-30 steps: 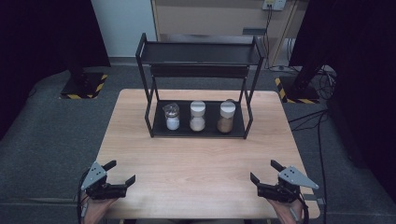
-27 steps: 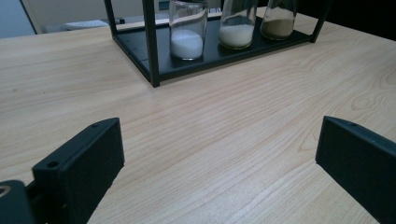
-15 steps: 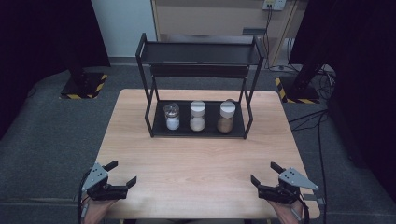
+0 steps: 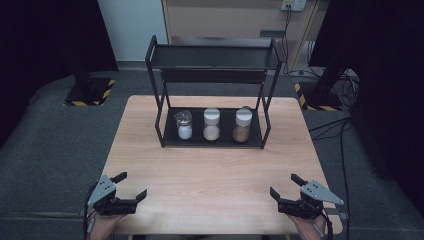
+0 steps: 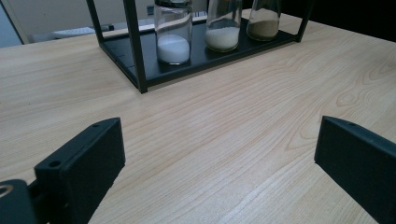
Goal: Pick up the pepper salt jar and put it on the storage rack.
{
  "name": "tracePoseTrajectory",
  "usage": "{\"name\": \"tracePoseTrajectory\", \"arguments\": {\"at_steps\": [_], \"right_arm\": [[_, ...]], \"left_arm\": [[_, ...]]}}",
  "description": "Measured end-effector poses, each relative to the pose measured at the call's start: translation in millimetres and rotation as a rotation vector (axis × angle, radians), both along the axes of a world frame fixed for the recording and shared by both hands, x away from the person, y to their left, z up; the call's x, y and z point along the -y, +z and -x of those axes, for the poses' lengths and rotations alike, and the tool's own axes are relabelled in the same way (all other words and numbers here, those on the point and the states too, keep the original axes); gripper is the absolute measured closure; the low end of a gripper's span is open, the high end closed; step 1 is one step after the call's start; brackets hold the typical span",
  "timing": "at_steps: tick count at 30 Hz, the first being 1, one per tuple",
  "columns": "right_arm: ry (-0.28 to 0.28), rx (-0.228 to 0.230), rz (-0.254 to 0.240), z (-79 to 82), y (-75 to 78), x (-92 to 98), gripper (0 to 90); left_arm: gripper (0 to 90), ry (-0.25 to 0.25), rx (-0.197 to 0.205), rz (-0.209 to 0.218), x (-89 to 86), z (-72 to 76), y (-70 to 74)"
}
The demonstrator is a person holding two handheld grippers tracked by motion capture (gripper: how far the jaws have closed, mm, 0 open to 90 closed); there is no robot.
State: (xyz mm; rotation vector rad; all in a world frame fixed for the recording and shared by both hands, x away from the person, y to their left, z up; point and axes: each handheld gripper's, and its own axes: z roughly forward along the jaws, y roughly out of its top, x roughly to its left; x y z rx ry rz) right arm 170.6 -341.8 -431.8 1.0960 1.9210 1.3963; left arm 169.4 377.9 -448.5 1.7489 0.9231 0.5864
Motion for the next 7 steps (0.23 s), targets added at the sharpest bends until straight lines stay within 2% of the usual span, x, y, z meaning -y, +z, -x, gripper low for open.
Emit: {"name": "tracePoseTrajectory", "arguments": {"at_steps": [7], "right_arm": [[0.001,-0.003,0.004,-0.6,0.3,-0.5,9.1]], "left_arm": [[0.7,0.000,0.002,0.000,0.0,0.0,-0.1]]}}
